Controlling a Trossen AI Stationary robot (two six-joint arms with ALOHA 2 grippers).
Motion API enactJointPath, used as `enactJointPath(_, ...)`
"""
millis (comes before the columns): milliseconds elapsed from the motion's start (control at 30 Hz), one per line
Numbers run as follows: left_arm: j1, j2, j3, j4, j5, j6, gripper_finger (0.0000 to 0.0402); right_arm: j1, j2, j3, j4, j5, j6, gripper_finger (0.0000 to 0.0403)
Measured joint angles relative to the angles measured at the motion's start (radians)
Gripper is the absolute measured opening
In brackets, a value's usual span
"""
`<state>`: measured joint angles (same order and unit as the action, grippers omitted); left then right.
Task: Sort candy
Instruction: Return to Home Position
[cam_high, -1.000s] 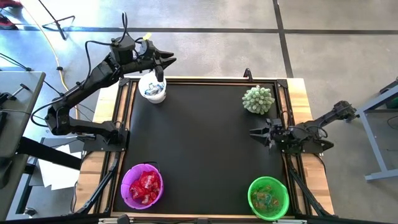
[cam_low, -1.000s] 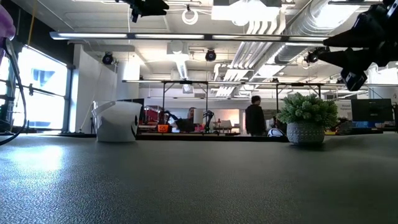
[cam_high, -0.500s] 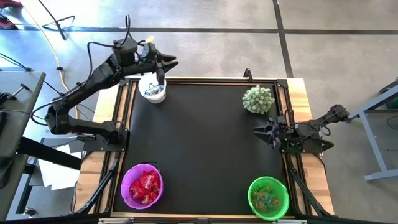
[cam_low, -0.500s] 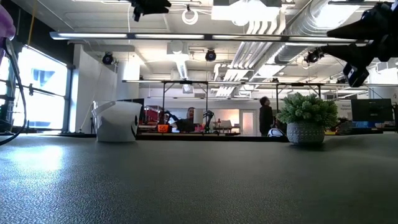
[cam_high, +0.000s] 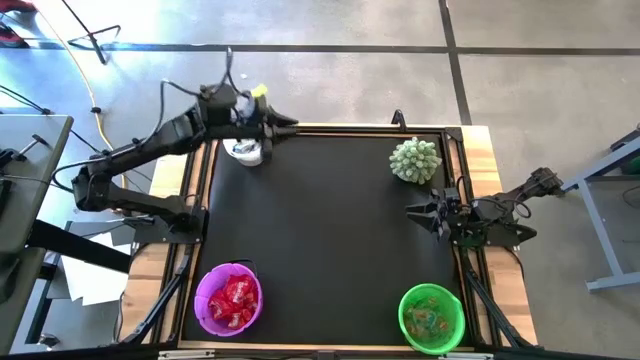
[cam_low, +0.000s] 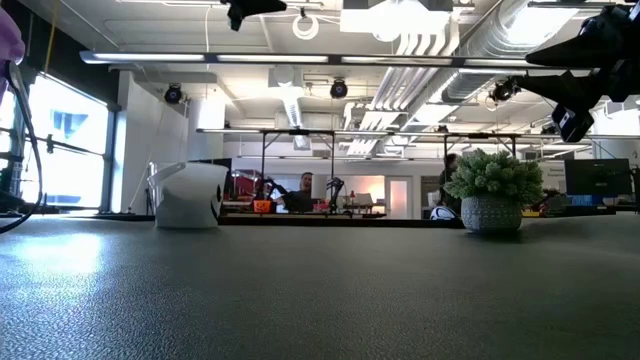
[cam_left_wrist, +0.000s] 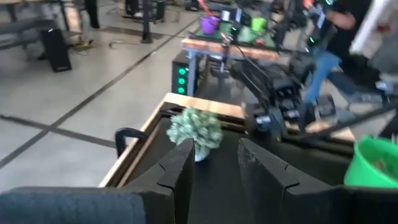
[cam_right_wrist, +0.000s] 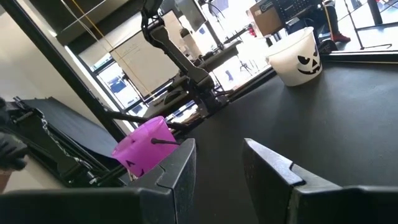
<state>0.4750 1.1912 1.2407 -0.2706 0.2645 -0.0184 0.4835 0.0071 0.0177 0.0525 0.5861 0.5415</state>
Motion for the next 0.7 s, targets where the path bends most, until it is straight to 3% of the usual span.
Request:
enactJointPath(200, -0.112, 0.000, -0.161, 0.113, -0.092, 0.069, 0.0113, 0.000, 0.000, 0.000, 0.000, 0.000, 0.000, 0.0126)
enactJointPath(400, -0.151, 0.000, -0.341, 0.188, -0.181, 0.052, 0.0113, 0.000, 0.000, 0.000, 0.000, 0.000, 0.000, 0.0126)
enactJointPath(700, -0.155, -0.061, -0.744, 0.710, -0.170, -0.041, 0.0113, 0.000, 0.000, 0.000, 0.000, 0.000, 0.000, 0.0126)
